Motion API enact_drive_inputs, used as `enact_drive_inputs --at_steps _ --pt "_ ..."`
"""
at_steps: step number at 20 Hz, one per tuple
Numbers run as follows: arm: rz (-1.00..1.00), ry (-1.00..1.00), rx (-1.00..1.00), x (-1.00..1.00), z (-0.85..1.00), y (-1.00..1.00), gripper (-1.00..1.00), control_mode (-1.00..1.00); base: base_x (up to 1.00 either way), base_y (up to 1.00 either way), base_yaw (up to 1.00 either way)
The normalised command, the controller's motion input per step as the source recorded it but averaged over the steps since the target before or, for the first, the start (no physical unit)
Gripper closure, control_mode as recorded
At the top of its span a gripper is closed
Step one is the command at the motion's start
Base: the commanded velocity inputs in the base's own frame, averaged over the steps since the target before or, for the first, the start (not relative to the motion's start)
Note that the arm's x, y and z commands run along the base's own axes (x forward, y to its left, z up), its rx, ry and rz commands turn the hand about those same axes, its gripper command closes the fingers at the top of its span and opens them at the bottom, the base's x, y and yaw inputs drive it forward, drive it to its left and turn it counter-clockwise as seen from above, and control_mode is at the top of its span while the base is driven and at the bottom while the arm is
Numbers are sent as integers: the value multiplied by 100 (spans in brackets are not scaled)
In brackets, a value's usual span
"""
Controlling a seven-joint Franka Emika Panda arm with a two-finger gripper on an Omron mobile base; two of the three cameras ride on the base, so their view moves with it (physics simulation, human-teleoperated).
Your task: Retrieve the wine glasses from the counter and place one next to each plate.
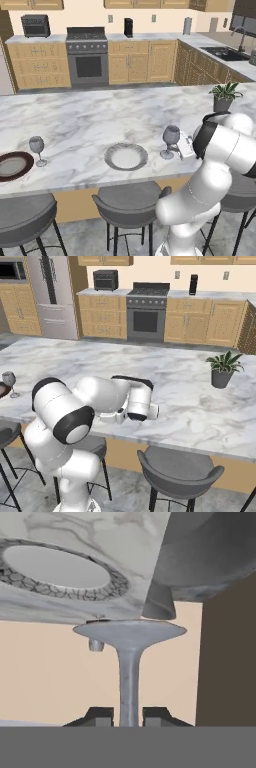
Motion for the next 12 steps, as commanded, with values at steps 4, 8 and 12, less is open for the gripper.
enact_drive_inputs --at_steps 4,8,12 --pt "0 0 0 8 -13 0 100 -100 0 0 0" --pt "0 0 0 16 -15 0 100 -100 0 0 0" --pt "0 0 0 26 -10 0 100 -100 0 0 0"
